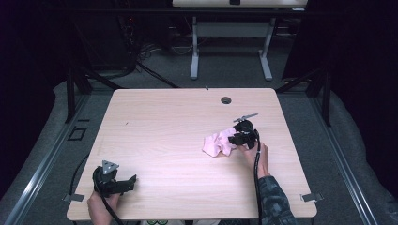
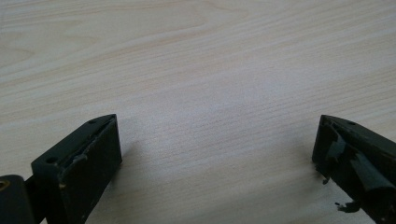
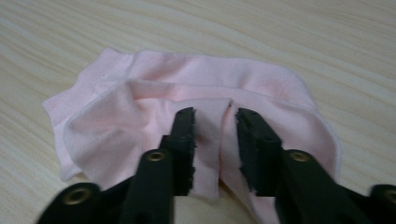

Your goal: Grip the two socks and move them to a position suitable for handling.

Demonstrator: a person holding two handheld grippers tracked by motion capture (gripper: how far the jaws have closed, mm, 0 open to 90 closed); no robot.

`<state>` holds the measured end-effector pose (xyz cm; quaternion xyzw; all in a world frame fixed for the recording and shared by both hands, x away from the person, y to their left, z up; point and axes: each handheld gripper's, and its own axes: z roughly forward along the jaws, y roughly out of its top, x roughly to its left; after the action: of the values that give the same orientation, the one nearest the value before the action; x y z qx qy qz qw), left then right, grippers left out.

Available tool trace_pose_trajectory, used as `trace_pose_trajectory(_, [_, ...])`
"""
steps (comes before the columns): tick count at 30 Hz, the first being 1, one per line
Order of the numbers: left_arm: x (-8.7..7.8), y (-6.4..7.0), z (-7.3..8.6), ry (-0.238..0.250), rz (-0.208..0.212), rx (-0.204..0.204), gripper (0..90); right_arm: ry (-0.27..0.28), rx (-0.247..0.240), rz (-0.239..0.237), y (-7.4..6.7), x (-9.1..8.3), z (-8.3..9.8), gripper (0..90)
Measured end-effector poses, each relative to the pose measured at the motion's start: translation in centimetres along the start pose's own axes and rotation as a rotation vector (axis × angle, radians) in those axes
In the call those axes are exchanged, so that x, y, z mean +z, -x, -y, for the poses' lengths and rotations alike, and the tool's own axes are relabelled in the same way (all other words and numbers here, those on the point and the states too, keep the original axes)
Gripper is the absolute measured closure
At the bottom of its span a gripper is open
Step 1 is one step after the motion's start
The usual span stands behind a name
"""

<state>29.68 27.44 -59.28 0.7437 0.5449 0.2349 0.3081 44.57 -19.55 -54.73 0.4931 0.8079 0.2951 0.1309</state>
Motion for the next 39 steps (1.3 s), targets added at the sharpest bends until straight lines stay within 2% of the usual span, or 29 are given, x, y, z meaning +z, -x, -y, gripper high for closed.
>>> trace_pose_trajectory(1, [0.0,0.0,0.0,0.000,0.000,0.000,1.1,0.007,-0.017,0.005,-0.1,-0.2,0.1,83.5])
trace_pose_trajectory(3, [0.0,0.0,0.0,0.001,-0.001,0.000,1.1,0.013,-0.021,0.007,-0.1,-0.4,0.1,86.1])
trace_pose_trajectory(4, [0.0,0.0,0.0,0.000,-0.001,0.000,1.1,0.041,-0.027,0.010,-0.4,-1.2,0.2,87.0])
trace_pose_trajectory(5, [0.0,0.0,0.0,0.000,-0.001,0.000,1.1,0.041,-0.027,0.010,-0.4,-1.2,0.2,87.0])
trace_pose_trajectory(7, [0.0,0.0,0.0,0.000,-0.001,0.000,1.1,0.085,-0.051,0.016,-1.1,-3.2,0.2,87.2])
trace_pose_trajectory(9, [0.0,0.0,0.0,0.000,-0.001,0.000,1.1,0.117,-0.060,-0.002,-1.8,-4.6,0.3,87.2])
trace_pose_trajectory(10, [0.0,0.0,0.0,0.000,-0.001,0.000,1.1,0.117,-0.060,-0.002,-1.8,-4.6,0.3,87.2])
trace_pose_trajectory(14, [0.0,0.0,0.0,0.000,0.000,0.000,1.1,0.170,-0.083,-0.041,-3.3,-7.6,0.7,87.3])
trace_pose_trajectory(18, [0.0,0.0,0.0,0.000,0.000,0.000,1.1,0.220,-0.094,-0.113,-5.1,-10.3,1.8,87.4])
trace_pose_trajectory(21, [0.0,0.0,0.0,0.002,-0.001,-0.001,1.1,0.237,-0.103,-0.177,-6.7,-11.4,3.1,87.3])
trace_pose_trajectory(24, [0.0,0.0,0.0,0.000,0.000,0.000,1.1,0.223,-0.109,-0.275,-8.4,-11.5,4.7,87.3])
trace_pose_trajectory(28, [0.0,0.0,0.0,0.000,0.000,0.000,1.1,0.189,-0.131,-0.349,-10.9,-10.9,6.9,87.5])
trace_pose_trajectory(31, [0.0,0.0,0.0,0.002,-0.002,-0.001,1.1,0.162,-0.144,-0.368,-12.4,-10.1,8.3,87.7])
trace_pose_trajectory(33, [0.0,0.0,0.0,0.002,-0.001,0.000,1.1,0.140,-0.142,-0.365,-13.3,-9.5,9.1,87.5])
trace_pose_trajectory(34, [0.0,0.0,0.0,0.002,-0.001,0.000,1.1,0.120,-0.140,-0.369,-13.5,-9.0,9.5,87.3])
trace_pose_trajectory(36, [0.0,0.0,0.0,0.001,-0.001,0.000,1.1,0.084,-0.140,-0.344,-13.9,-7.8,10.3,85.6])
trace_pose_trajectory(37, [0.0,0.0,0.0,0.001,-0.001,0.000,1.1,0.060,-0.117,-0.352,-13.9,-6.9,11.0,80.9])
trace_pose_trajectory(38, [0.0,0.0,0.0,0.001,-0.001,0.000,1.1,0.061,-0.102,-0.358,-13.8,-6.7,11.2,76.9])
trace_pose_trajectory(39, [0.0,0.0,0.0,0.001,-0.001,0.000,1.1,0.061,-0.102,-0.358,-13.8,-6.7,11.2,76.9])
